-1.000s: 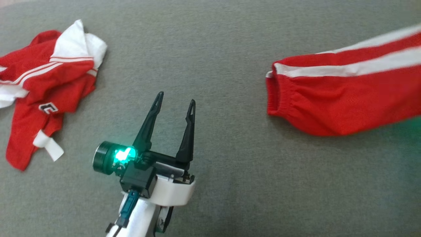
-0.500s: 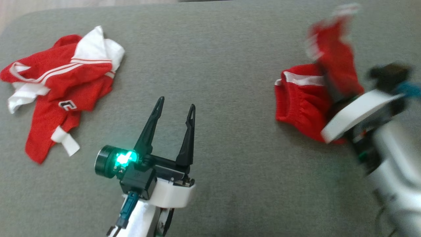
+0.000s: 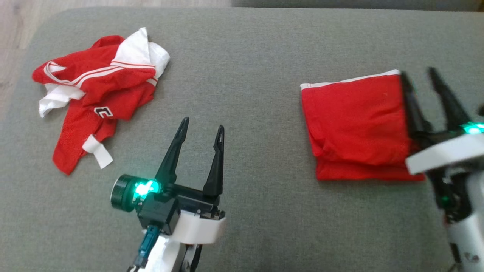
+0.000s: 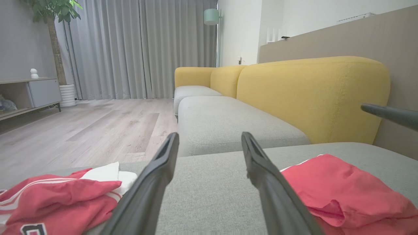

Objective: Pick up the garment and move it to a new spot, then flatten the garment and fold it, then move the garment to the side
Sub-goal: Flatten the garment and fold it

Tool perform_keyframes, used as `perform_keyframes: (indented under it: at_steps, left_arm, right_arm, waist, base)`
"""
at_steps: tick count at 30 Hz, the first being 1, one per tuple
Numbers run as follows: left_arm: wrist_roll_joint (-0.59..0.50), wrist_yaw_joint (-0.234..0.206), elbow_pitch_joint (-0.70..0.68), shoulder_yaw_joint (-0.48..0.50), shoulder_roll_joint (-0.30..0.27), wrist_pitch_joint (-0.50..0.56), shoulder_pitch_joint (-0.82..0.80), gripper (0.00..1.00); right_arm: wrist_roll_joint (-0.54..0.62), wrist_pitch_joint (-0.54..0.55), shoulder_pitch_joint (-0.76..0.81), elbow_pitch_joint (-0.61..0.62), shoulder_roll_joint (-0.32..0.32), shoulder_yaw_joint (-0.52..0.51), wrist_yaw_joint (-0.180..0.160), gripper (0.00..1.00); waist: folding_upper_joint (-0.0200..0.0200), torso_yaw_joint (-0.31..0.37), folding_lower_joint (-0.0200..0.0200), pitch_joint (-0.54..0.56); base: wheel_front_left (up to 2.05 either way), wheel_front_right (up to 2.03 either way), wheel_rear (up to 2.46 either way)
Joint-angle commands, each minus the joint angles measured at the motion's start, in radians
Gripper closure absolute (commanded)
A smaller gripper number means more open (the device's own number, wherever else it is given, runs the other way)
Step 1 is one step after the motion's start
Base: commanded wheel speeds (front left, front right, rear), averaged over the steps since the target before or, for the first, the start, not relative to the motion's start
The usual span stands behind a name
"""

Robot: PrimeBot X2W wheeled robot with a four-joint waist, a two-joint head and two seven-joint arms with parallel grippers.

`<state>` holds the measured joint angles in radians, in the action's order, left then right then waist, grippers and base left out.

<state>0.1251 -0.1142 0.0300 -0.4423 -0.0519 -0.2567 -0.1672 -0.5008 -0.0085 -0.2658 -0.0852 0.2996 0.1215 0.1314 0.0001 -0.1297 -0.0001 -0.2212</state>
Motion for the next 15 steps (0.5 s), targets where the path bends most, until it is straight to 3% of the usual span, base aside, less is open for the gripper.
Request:
perform_keyframes:
  at_steps: [1, 7, 15]
  left_arm:
    - [0.003, -0.003, -0.036, 0.032, 0.002, -0.005, -0.012, 0.0]
    - [0.002, -0.005, -0.043, 0.035, 0.002, -0.005, -0.006, 0.0]
    - [-0.002, -0.02, -0.051, 0.064, 0.002, -0.005, 0.053, 0.0]
  right_arm:
    - [0.021, -0.018, 0.011, 0.026, 0.011, -0.005, -0.001, 0.0]
    - [0.1, -0.11, 0.036, -0.046, 0.004, -0.083, -0.001, 0.0]
    - [0.147, -0.222, 0.081, -0.164, -0.03, 0.007, -0.001, 0.0]
  waist:
    - [-0.0001, -0.006, 0.0001, 0.002]
    - [-0.0001, -0.023, 0.0001, 0.013]
    - [-0.0001, -0.011, 0.0001, 0.087]
  base:
    - [0.0, 0.0, 0.0]
    - [0.0, 0.0, 0.0]
    - [0.0, 0.0, 0.0]
